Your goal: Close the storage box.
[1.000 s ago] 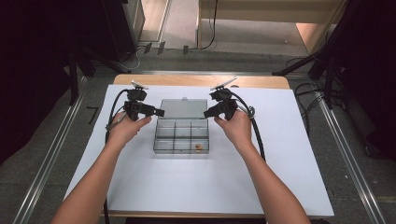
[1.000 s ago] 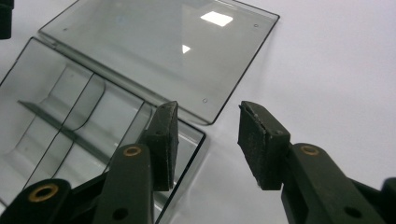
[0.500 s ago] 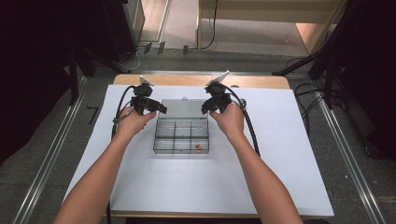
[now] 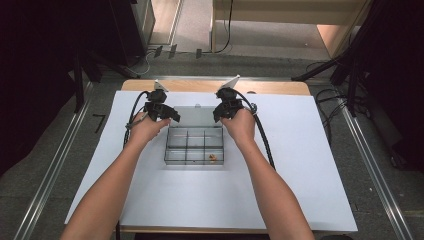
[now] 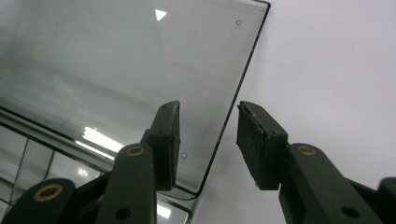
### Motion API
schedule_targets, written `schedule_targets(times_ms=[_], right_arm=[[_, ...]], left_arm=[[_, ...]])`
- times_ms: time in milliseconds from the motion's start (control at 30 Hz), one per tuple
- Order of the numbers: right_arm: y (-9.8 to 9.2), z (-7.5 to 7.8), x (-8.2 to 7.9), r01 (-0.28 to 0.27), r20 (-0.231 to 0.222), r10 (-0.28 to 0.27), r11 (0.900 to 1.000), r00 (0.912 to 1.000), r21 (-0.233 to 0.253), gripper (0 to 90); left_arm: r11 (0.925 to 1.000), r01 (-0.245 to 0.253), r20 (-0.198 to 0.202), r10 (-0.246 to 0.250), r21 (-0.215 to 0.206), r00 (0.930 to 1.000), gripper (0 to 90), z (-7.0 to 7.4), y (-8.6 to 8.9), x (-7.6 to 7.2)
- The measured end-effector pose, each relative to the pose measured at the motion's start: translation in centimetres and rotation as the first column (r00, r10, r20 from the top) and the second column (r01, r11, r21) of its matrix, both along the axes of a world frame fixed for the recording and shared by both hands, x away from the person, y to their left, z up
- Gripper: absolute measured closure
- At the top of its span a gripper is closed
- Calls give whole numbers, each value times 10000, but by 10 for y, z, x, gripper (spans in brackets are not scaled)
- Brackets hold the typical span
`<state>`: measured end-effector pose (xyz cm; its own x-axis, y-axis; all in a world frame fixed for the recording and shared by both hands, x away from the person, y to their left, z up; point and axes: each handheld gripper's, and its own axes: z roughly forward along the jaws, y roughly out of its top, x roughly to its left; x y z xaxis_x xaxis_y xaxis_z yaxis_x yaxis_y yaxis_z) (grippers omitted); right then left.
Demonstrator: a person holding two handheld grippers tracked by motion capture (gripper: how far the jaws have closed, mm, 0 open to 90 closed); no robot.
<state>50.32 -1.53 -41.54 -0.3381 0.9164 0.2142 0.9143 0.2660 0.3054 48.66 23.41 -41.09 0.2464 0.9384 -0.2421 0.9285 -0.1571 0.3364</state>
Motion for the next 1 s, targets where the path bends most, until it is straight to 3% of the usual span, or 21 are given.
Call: schedule_targets(times_ms=[200,367,567,767,1000], right_arm=[[-1,-3,5,208,-565,-178,9984,9982,523,567],[3,-2,6,227,-608,-207,9992,9979,324,557],[4,-4,7,376,-664,-347,9983,9972,441,514],[-1,-7,11,670,-1191,-558,9935,9913,923,495],[0,-7,11,853,-1077,-754,9923,9913,900,523]], left_arm=[[9998,-115,-192,112,-154,9998,468,-3,-2,2],[9996,-206,-187,202,-192,9996,448,-5,-6,3],[9995,-259,-126,256,-201,9996,428,-6,-7,3],[9951,-631,-601,586,-758,9965,386,-11,-6,8],[9945,-639,-563,593,-829,9966,398,-9,-5,8]])
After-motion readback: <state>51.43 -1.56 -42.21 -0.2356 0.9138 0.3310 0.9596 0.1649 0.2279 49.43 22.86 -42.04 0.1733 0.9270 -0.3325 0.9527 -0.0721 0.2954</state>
